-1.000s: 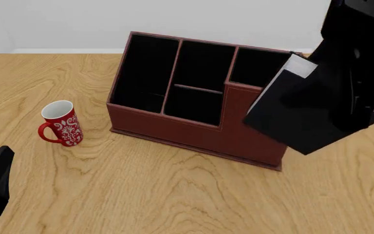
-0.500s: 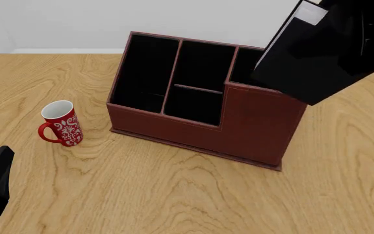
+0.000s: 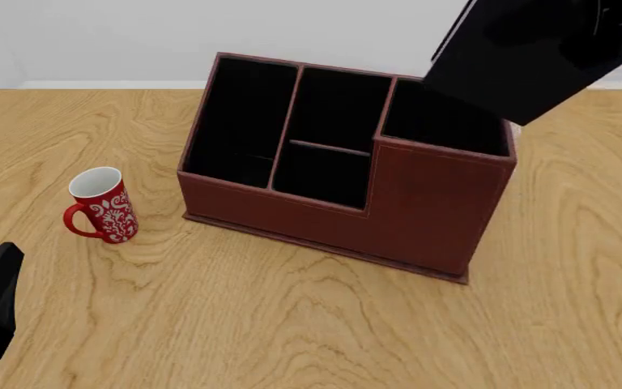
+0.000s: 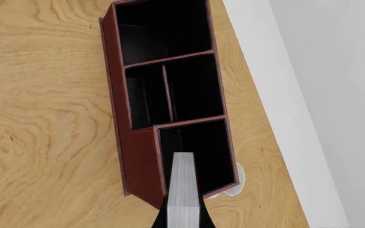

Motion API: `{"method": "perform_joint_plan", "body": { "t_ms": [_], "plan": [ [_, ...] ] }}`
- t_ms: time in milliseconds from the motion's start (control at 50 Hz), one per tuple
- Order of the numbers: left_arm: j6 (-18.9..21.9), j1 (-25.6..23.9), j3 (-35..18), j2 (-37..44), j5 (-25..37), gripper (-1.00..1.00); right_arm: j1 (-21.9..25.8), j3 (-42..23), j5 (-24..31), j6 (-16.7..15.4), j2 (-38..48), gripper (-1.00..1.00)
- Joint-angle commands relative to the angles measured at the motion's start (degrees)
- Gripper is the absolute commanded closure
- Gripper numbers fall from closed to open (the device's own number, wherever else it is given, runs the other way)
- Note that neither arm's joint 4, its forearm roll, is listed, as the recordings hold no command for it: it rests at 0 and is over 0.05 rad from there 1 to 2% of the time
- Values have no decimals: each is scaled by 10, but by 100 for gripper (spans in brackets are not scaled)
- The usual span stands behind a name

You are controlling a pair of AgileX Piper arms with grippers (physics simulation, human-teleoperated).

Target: Pick up the book and place it in the right compartment of the caddy.

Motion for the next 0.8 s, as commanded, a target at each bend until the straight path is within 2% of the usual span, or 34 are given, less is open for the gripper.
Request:
{"method": "perform_joint_plan", "body": {
  "t_ms": [20, 60, 240, 800],
  "plan": [
    [0, 0, 0, 0, 0, -100, -14, -27, 0, -3, 20, 100],
    [0, 0, 0, 0, 0, -100, -22, -26, 0, -10, 24, 100],
    [0, 0, 0, 0, 0, -100, -17, -42, 0, 8, 39, 100],
    [0, 0, 0, 0, 0, -100, -22, -67, 0, 33, 82, 100]
  ]
}}
